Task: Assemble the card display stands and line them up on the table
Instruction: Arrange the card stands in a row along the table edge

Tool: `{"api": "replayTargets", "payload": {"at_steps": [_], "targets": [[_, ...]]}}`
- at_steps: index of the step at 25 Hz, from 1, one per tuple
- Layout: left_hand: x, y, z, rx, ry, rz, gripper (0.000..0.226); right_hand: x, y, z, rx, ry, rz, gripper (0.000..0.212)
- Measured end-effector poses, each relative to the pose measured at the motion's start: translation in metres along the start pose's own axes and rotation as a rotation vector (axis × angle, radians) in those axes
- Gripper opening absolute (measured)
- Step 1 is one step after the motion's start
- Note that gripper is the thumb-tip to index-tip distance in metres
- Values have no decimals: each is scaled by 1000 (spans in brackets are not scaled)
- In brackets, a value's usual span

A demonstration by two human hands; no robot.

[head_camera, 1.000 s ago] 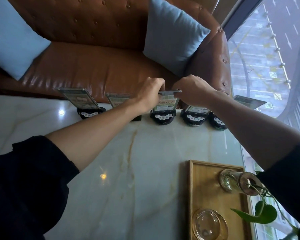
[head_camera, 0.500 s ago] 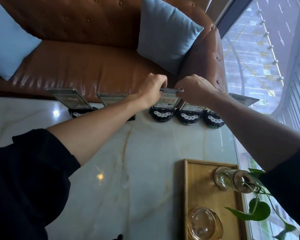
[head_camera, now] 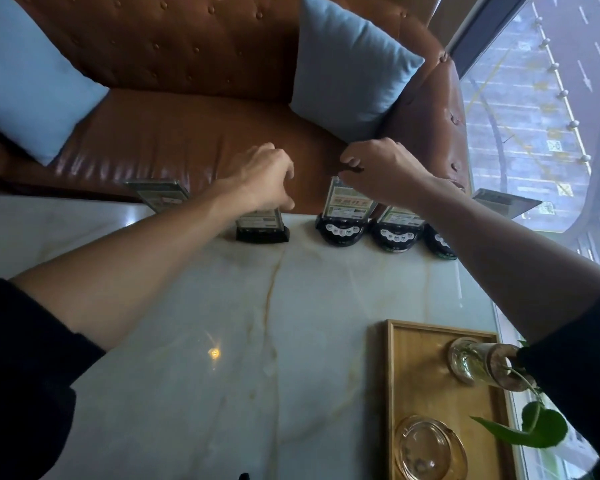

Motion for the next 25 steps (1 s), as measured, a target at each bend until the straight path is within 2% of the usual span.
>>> {"api": "replayTargets", "payload": {"at_steps": [3,5,10,11,14,17,18,20,23,25], "targets": [[-10,24,-11,-105,35,59,22,9,40,-7,43,5,50,20],[-15,34,-19,-187,26,79,25,12,59,-11,46,24,82,25],[-32,40,-31,-235,-28,70,55,18,81,-19,43,45,101,30],[-34,41,-32,-239,-35,56,53,21,81,-21,51,56,91,29],[-39,48,-29,-193,-57,-7,25,28,89,-30,55,96,92,23],[-42,49,-21,-169,-105,-127,14,33,107,-45,-23,156,162,26],[-44,47,-20,-181,-105,-158,13,36,109,-50,-49,181,159,29],[-44,47,-22,-200,-106,-197,20,43,109,-56,-127,203,130,24],[-37,57,-16,-255,-150,-171,33,47,106,-53,-225,177,88,19],[-28,68,-8,-292,-201,-142,29,47,101,-49,-222,155,85,20]]}}
Point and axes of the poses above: each hand's wrist, its own x-axis towards the middle knuckle, its own z-axis out of the back of the hand, y = z × x, the point moved 8 cm from there along x, towards the middle knuckle, and after that the axes turned 13 degrees about y, right-handed, at the moved point
